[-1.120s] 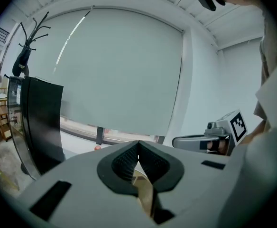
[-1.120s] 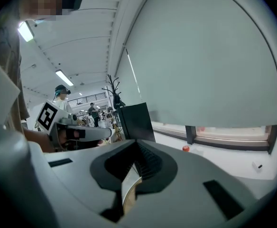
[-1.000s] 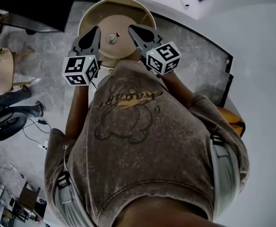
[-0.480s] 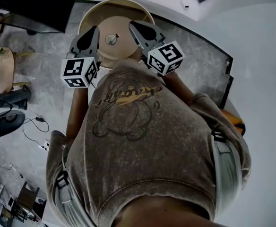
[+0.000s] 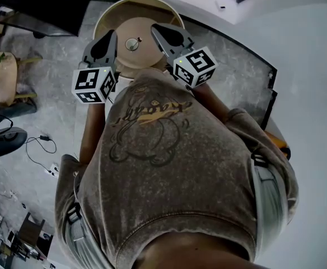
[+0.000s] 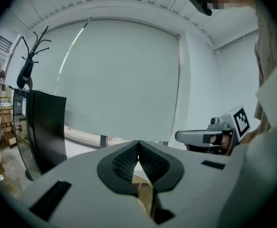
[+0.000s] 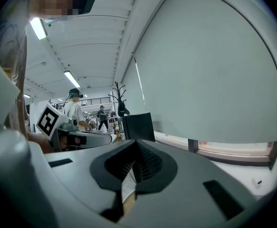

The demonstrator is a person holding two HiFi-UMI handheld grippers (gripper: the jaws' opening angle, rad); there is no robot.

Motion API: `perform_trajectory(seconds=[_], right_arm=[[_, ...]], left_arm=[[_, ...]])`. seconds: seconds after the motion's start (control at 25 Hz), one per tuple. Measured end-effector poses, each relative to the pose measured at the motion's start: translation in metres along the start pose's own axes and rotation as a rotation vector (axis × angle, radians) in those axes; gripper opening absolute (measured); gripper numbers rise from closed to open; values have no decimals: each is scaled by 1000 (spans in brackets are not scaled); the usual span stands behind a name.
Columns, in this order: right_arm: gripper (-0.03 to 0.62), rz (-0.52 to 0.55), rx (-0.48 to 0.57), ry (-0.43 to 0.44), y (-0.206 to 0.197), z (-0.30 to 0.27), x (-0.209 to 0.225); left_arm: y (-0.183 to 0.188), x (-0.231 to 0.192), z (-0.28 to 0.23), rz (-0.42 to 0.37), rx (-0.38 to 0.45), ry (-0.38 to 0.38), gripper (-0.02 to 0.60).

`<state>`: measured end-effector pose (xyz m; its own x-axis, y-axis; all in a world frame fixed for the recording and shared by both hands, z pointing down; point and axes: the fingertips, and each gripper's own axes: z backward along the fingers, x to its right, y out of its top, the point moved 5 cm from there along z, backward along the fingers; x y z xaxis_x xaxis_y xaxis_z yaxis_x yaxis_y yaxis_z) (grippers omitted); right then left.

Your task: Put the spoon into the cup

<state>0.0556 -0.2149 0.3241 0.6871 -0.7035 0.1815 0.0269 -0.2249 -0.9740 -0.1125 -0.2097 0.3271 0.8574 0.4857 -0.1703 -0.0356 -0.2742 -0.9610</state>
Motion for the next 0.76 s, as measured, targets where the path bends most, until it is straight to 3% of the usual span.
perform_trajectory(seconds=[0.76], right_arm=[[20, -9, -15, 1, -9, 4, -16]], left_arm=[[-11, -1, 12, 16, -13, 5, 17]])
